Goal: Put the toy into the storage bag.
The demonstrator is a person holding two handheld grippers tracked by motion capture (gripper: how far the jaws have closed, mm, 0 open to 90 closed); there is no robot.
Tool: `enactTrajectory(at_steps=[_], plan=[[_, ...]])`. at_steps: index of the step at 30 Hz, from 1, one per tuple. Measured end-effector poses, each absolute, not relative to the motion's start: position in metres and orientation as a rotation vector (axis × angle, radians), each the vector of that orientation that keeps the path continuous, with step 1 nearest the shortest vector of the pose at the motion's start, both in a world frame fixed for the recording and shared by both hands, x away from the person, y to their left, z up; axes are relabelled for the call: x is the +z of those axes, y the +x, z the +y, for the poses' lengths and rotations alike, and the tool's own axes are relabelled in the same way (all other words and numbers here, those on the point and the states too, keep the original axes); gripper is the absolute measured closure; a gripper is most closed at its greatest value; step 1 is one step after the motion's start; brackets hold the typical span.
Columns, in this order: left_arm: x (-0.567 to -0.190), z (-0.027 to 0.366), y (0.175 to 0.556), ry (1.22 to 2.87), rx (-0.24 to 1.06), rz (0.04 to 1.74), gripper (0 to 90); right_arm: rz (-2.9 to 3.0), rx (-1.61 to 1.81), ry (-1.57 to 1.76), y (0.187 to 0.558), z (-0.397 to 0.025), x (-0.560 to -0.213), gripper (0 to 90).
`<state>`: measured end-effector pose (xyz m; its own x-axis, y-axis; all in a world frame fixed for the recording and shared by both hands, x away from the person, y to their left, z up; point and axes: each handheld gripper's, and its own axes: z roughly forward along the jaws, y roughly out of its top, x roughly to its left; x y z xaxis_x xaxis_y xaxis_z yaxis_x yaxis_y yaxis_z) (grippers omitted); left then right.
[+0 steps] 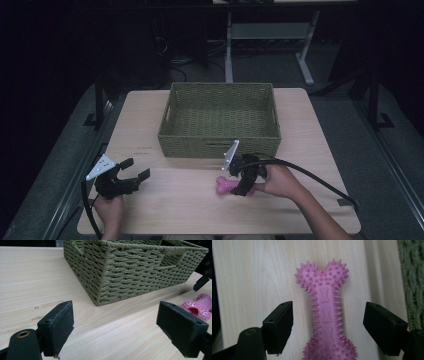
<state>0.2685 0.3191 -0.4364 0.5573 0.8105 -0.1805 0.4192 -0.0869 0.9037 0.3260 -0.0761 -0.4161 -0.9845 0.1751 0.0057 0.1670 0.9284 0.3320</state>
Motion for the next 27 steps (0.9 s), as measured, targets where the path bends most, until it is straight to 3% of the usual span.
enactTrajectory(at_steps=[27], plan=[[-0.437, 0.320, 0.269, 1.702, 0.446, 1.036, 13.9, 3.104, 0.412, 0.196, 0.331, -0.069, -0.434, 50.1]])
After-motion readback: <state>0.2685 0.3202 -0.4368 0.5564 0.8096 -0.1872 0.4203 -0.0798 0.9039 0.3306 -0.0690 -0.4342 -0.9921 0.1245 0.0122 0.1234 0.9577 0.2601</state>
